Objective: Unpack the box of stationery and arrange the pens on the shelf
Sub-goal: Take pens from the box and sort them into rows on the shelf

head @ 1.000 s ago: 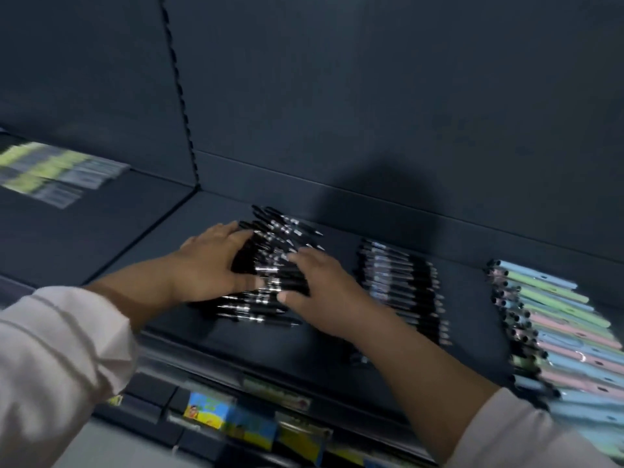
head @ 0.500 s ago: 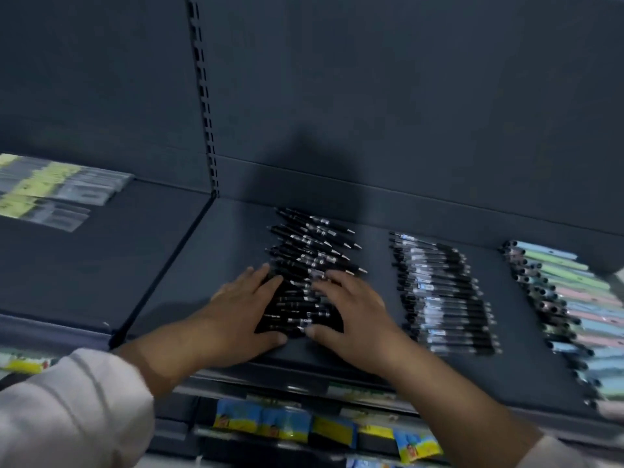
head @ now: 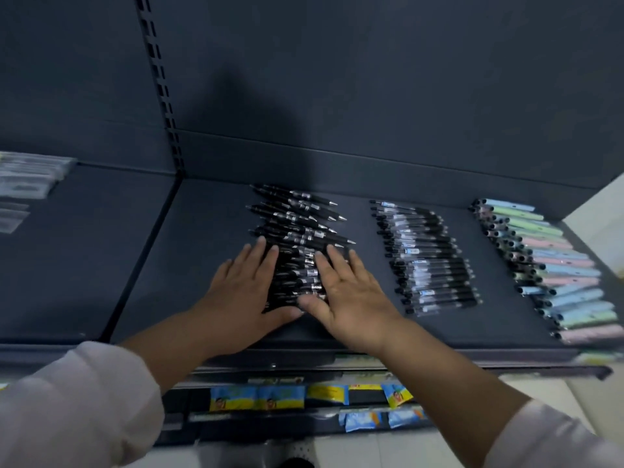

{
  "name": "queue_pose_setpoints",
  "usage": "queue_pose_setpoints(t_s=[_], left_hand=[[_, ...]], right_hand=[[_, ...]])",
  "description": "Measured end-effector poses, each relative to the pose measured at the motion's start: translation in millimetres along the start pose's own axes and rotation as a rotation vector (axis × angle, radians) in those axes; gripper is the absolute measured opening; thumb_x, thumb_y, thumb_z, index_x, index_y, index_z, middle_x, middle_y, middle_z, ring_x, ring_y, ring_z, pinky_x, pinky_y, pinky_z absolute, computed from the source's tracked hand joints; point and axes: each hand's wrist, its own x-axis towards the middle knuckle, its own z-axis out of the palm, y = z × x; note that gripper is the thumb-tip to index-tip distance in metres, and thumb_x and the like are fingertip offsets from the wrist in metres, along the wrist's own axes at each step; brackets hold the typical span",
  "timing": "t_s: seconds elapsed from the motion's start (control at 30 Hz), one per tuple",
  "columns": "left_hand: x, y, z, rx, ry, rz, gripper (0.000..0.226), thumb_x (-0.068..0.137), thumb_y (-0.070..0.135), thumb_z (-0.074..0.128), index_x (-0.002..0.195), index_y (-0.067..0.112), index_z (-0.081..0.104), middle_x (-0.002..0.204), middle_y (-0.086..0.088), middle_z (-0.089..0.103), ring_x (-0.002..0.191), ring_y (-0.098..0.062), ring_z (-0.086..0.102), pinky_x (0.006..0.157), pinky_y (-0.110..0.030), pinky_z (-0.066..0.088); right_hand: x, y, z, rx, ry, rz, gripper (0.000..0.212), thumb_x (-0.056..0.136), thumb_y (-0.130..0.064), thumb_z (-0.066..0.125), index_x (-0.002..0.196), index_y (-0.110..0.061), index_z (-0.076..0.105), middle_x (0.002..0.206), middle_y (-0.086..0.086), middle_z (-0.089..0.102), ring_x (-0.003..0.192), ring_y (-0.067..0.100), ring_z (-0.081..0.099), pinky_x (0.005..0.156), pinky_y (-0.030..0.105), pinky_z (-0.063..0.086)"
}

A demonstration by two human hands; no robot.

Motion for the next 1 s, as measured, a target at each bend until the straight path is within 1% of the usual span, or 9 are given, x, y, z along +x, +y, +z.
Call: queue_pose_setpoints(t_s=[0.07,0.17,0.33,0.43,0.53,0.73,0.83,0.87,1.0], left_hand=[[-1,-4,3,-0.01,0.002,0.033,0.12,0.046,0.094,-0.01,0.141,0.025,-0.033,0.141,0.007,-0.044,0.14,-0.013,-0.027,0.114,-0.035,-0.01],[-2,-5,5,-0.044,-0.005,0.04,0.114,0.047,0.094,-0.009,0.135,0.028,-0.039,0.143,0.006,-0.045,0.139,-0.01,-0.029,0.114,-0.033,-0.013],[4,5,-1,-0.23,0.079,0.01,0.097,0.069,0.085,0.008,0.14,0.03,-0.03,0.144,0.01,-0.042,0.135,-0.005,-0.031,0.114,-0.031,-0.013],[9,12,2,-0.219,0.113,-0.037,0.074,0.091,0.061,0.012,0.146,0.024,-0.022,0.151,0.005,-0.034,0.14,-0.008,-0.025,0.115,-0.03,-0.012],[7,15,5,-0.234,0.118,-0.035,0.065,0.1,0.043,0.021,0.148,0.022,-0.018,0.153,0.005,-0.029,0.141,-0.007,-0.022,0.114,-0.026,-0.012],[8,25,4,-0.785,0.35,-0.107,0.059,0.098,0.009,0.039,0.149,0.026,0.017,0.157,0.014,0.003,0.139,0.005,0.004,0.109,-0.014,0.005],[9,28,3,-0.911,0.452,-0.158,0.057,0.095,0.002,0.039,0.145,0.024,0.028,0.153,0.012,0.019,0.133,0.009,0.015,0.101,-0.001,0.009],[9,28,3,-0.914,0.46,-0.158,0.056,0.095,0.002,0.04,0.145,0.024,0.028,0.153,0.012,0.019,0.134,0.008,0.015,0.102,-0.002,0.009],[12,25,4,-0.836,0.451,-0.172,0.054,0.097,0.011,0.041,0.147,0.025,0.024,0.157,0.009,0.011,0.143,-0.004,0.004,0.117,-0.026,0.005]], right_hand=[[-8,-3,3,-0.005,-0.028,-0.002,0.078,0.091,-0.068,0.02,0.15,-0.031,-0.013,0.157,-0.009,-0.024,0.143,0.021,-0.025,0.116,0.042,-0.004],[-15,-1,2,0.047,-0.019,-0.005,0.071,0.092,-0.066,0.018,0.15,-0.035,-0.008,0.157,-0.014,-0.021,0.144,0.015,-0.02,0.115,0.041,-0.005],[4,0,0,0.109,0.093,0.009,0.063,0.096,-0.058,0.017,0.151,-0.033,-0.002,0.16,-0.01,-0.011,0.145,0.013,-0.015,0.116,0.038,-0.008],[8,1,7,0.098,0.106,-0.023,0.062,0.097,-0.056,0.019,0.152,-0.032,0.003,0.16,-0.009,-0.007,0.146,0.015,-0.015,0.118,0.037,-0.005],[3,1,9,0.106,0.103,-0.022,0.061,0.098,-0.053,0.02,0.152,-0.03,0.006,0.16,-0.008,-0.006,0.146,0.016,-0.014,0.118,0.037,-0.002],[5,-8,9,0.14,0.124,0.073,0.061,0.099,-0.051,0.024,0.152,-0.027,0.006,0.161,-0.002,-0.007,0.146,0.022,-0.013,0.119,0.038,0.001],[6,-9,9,0.17,0.137,0.113,0.061,0.099,-0.051,0.025,0.152,-0.026,0.008,0.161,0.0,-0.005,0.147,0.024,-0.012,0.119,0.041,0.001],[6,-10,8,0.176,0.131,0.123,0.061,0.099,-0.051,0.024,0.152,-0.026,0.009,0.161,0.0,-0.006,0.146,0.024,-0.013,0.119,0.043,0.001],[8,-13,4,0.251,0.159,0.144,0.056,0.1,-0.046,0.025,0.151,-0.026,0.011,0.16,-0.003,-0.009,0.146,0.021,-0.015,0.118,0.045,-0.005]])
